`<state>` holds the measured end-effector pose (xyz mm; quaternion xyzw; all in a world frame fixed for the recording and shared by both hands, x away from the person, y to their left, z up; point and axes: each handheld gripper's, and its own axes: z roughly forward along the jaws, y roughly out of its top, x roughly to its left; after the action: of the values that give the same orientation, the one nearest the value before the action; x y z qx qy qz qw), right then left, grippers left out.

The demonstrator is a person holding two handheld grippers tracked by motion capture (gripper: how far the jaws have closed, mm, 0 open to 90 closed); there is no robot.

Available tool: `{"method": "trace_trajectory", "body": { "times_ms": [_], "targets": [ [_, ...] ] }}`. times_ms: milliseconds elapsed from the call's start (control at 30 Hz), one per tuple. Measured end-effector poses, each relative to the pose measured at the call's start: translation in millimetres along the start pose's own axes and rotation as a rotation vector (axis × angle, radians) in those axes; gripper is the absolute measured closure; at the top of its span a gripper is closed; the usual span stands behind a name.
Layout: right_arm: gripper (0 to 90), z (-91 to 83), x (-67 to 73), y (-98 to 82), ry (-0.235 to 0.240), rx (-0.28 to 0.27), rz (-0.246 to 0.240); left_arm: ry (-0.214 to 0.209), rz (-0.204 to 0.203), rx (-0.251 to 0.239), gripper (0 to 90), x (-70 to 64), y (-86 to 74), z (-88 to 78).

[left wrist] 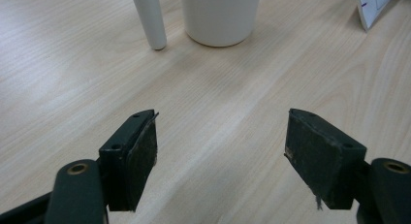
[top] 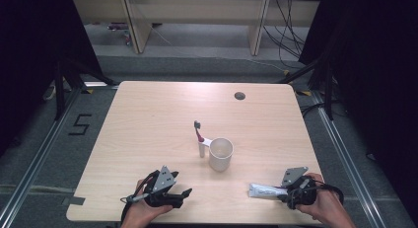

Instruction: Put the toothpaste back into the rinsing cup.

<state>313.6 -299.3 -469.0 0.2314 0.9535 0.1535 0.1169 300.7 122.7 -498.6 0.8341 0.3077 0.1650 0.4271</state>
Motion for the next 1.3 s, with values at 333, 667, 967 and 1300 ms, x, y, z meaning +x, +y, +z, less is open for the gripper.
{"method": "trace_trajectory", "body": {
  "times_ms": [333, 667, 967, 1300],
  "targets": [
    [54.8, 5.9, -5.2, 9.5, 0.016, 0.065, -0.012, -0.005, -0.009, -0.004, 26.9, -1.0, 0.5, 1.1],
    [59.9, 11.2, -12.0, 23.8, 0.059, 0.178, -0.052, -0.007, -0.011, -0.005, 27.1, -1.6, 0.5, 1.6],
    [63.0, 15.6, -19.1, 33.3, 0.098, 0.247, -0.063, -0.010, 0.002, 0.001, 27.0, -2.5, 0.6, 1.1],
    [74.6, 16.9, -27.6, 39.9, 0.112, 0.278, -0.057, -0.013, 0.003, -0.003, 27.1, -3.1, 0.7, 1.6]
  ]
}}
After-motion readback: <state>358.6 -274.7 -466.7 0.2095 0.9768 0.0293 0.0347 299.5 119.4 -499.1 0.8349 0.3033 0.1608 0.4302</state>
